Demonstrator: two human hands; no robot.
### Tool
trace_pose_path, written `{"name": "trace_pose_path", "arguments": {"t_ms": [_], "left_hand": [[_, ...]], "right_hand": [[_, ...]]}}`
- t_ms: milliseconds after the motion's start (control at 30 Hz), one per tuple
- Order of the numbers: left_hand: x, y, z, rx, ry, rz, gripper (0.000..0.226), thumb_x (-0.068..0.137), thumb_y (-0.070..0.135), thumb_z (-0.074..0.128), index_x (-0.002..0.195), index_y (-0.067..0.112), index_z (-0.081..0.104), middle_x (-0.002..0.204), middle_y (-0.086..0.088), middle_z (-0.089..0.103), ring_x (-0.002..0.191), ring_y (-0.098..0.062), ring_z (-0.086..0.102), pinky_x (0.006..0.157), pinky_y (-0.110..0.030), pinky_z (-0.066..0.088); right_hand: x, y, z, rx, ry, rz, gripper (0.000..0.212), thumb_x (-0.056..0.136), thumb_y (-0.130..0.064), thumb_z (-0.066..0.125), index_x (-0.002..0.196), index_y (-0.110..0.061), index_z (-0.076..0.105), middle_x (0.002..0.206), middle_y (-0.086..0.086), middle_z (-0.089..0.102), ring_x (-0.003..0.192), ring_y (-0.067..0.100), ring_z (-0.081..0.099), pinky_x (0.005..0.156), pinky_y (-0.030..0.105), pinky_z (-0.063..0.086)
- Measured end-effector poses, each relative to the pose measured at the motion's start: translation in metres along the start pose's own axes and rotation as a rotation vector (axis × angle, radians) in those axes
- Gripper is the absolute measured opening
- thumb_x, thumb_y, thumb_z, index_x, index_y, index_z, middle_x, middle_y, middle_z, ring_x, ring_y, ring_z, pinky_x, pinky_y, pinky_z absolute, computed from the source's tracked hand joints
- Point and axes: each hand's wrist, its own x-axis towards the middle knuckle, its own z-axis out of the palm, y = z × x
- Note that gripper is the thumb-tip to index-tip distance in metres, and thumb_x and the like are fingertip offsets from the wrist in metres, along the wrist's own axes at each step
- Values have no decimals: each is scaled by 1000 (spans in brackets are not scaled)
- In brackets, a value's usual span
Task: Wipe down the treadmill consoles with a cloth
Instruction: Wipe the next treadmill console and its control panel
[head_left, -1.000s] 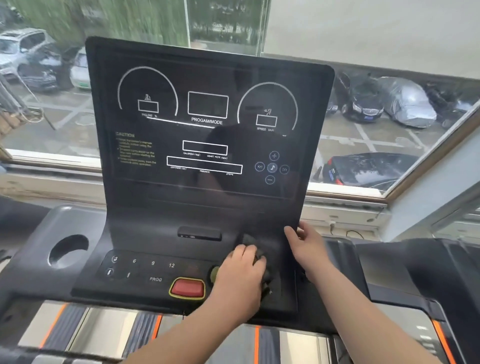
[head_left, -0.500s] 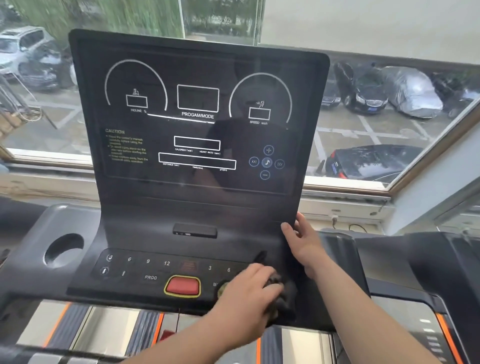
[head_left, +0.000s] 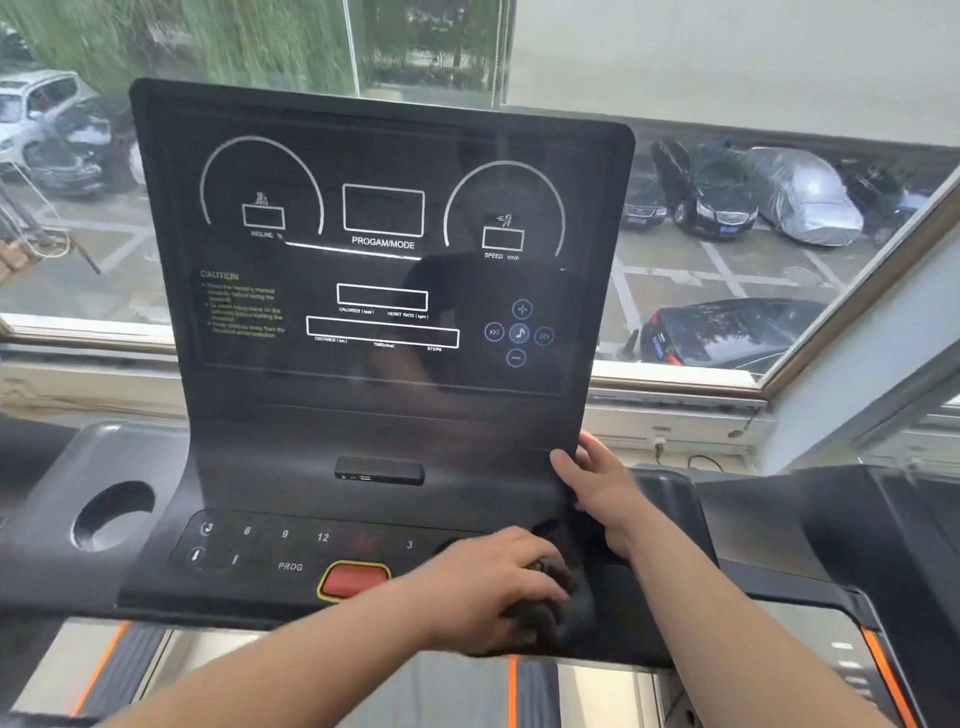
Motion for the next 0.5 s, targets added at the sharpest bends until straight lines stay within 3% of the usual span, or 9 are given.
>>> {"name": "trace_pose_path", "arguments": {"t_ms": [100,200,267,333,400,500], "left_hand": [[13,-29,-12,178,131,-142,35,90,33,70,124,29,68,139,5,56,126,-22,49,96,-38,54],[13,-11,16,170,254,-374,46,78,22,76,123,27,70,137,3,59,126,-22,47,95,-39,57],[8,7,32,54,248,-297,47,79,21,70,124,29,67,138,5,57,124,-22,50,96,-38,56],[4,10,33,61,139,-135,44,82,25,67,126,30,64,138,5,55,121,-22,53,95,-35,55],[9,-4,22,237,109,-30,39,86,29,65,125,28,63,135,2,57,116,-24,55,94,-35,53],[28,-25,8,529,232,-16,29,93,19,56,119,18,67,126,-9,63,110,-32,60,99,-45,51]], "right_hand": [[-3,-3,-2,14,-14,-11,32,104,-17,62,133,-28,59,111,-7,75,68,-7,71,49,10,48],[-4,1,0,35,-15,-9,37,103,-22,63,137,-32,58,118,-4,75,73,-5,72,51,10,49],[-4,2,3,34,-12,-11,34,103,-32,63,135,-39,57,121,-9,73,85,-2,73,58,13,51],[-8,-4,5,16,-13,-9,20,104,-45,55,123,-49,57,120,-16,69,95,-1,66,67,17,46],[-12,-12,6,33,-20,33,12,108,-49,43,111,-48,55,110,-20,63,91,-6,56,66,14,41],[-11,-14,4,47,6,113,30,107,-53,36,112,-36,60,105,-12,64,84,1,56,66,18,40]]}}
